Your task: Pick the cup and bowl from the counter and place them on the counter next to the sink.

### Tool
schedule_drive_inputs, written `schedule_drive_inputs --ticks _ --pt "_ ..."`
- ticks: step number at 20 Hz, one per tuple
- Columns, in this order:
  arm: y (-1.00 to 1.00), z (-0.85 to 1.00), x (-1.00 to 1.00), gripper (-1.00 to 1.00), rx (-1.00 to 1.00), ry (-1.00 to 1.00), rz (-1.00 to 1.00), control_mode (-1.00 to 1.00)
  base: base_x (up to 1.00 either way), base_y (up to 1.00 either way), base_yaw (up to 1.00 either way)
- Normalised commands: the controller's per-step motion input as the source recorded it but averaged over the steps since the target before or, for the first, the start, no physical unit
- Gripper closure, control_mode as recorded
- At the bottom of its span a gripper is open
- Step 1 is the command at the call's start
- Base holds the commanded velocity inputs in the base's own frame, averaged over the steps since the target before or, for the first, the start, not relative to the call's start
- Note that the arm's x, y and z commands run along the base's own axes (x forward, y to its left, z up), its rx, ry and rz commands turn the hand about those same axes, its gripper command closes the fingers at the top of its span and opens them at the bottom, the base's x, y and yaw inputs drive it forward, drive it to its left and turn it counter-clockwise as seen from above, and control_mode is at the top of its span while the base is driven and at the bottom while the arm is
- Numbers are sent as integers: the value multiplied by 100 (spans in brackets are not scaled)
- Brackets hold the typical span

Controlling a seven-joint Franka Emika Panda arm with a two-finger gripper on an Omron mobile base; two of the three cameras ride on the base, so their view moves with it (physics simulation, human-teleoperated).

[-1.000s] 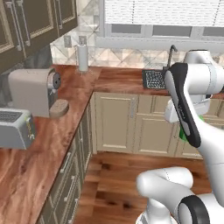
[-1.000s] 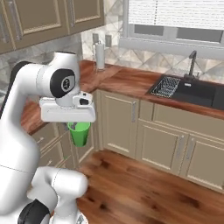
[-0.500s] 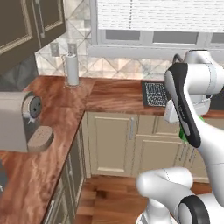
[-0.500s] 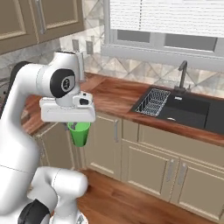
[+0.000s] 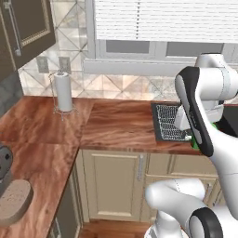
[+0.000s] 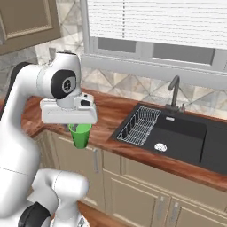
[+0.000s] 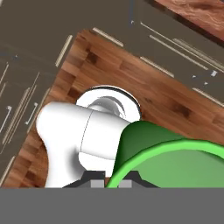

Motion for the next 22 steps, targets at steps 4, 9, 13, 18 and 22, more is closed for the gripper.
schedule_drive_inputs --ticks 4,9,13,18,22 --pt "0 0 0 100 0 0 0 100 93 10 -13" --pt "0 0 0 100 0 0 0 100 66 18 -20" --pt "0 0 0 100 0 0 0 100 1 0 0" --pt "0 0 0 100 0 0 0 100 0 0 0" --pt "0 0 0 100 0 0 0 100 0 0 0"
